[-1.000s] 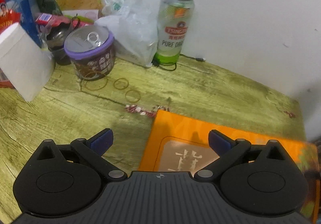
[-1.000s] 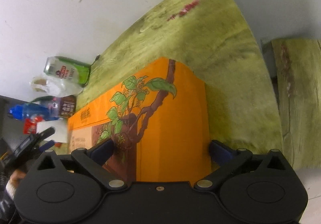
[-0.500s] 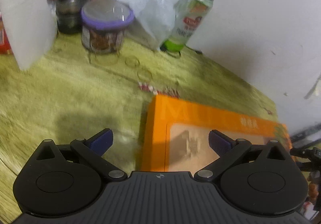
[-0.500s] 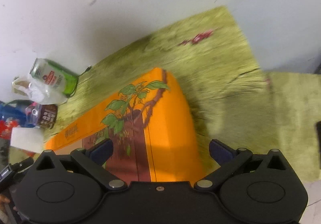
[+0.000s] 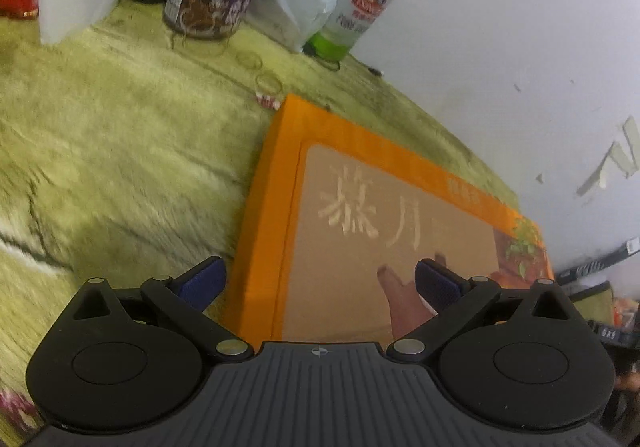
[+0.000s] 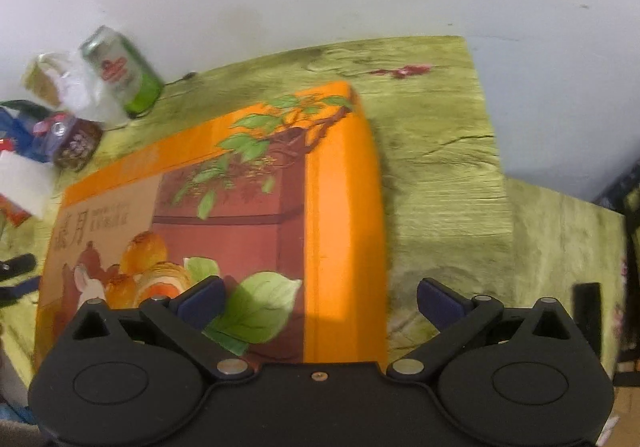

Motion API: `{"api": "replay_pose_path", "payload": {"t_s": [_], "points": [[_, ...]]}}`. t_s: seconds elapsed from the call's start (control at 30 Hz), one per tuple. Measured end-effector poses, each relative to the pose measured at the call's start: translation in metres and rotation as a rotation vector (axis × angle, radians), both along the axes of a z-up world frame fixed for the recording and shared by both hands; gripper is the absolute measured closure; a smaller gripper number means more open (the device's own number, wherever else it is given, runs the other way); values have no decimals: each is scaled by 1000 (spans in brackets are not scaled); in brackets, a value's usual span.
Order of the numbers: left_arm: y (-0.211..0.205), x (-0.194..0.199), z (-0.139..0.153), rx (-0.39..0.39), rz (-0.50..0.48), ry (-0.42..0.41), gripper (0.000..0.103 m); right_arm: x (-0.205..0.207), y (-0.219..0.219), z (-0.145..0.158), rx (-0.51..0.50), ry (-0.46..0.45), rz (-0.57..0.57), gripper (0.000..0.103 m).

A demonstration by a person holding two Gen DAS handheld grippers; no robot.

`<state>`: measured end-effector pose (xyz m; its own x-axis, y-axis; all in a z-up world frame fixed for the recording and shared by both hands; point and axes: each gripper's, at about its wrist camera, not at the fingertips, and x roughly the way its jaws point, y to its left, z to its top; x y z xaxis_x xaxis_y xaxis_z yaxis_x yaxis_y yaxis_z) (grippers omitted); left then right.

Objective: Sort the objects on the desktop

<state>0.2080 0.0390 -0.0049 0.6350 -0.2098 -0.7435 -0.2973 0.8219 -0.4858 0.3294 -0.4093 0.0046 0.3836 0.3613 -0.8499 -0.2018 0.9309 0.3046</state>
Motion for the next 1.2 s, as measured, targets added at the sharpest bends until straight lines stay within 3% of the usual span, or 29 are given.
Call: {"api": "replay_pose_path", "payload": {"t_s": [0.27, 0.43, 0.67, 0.73, 0.77, 0.87, 0.97, 1.07, 1.13, 1.2], "points": [[-24, -11, 4, 128, -23, -33, 6, -10, 8, 0, 27, -30, 46, 4], [-41, -14, 16, 247, -63, -63, 5, -15, 9, 2, 27, -61, 37, 4], [-42, -20, 30, 258, -52, -127, 6, -19, 13, 9, 13, -87, 47, 4], [-47, -20, 33, 207, -115, -170, 18, -20, 15, 11, 6, -89, 58, 4], [-51, -19, 34, 187, -147, -190, 18, -20, 16, 12, 2, -88, 64, 4], [-83, -19, 38, 303, -266, -231, 17, -22, 21, 12, -17, -77, 86, 4], [-93, -23, 38, 351, -292, -239, 14, -22, 24, 11, -41, -73, 97, 5], [-79, -32, 42, 359, -214, -245, 4, -21, 24, 11, -57, -69, 100, 6], [-58, -38, 44, 359, -104, -239, 1, -19, 23, 11, -64, -65, 100, 5], [-30, -44, 38, 310, 17, -198, 0, -17, 23, 12, -67, -59, 94, 4]]}}
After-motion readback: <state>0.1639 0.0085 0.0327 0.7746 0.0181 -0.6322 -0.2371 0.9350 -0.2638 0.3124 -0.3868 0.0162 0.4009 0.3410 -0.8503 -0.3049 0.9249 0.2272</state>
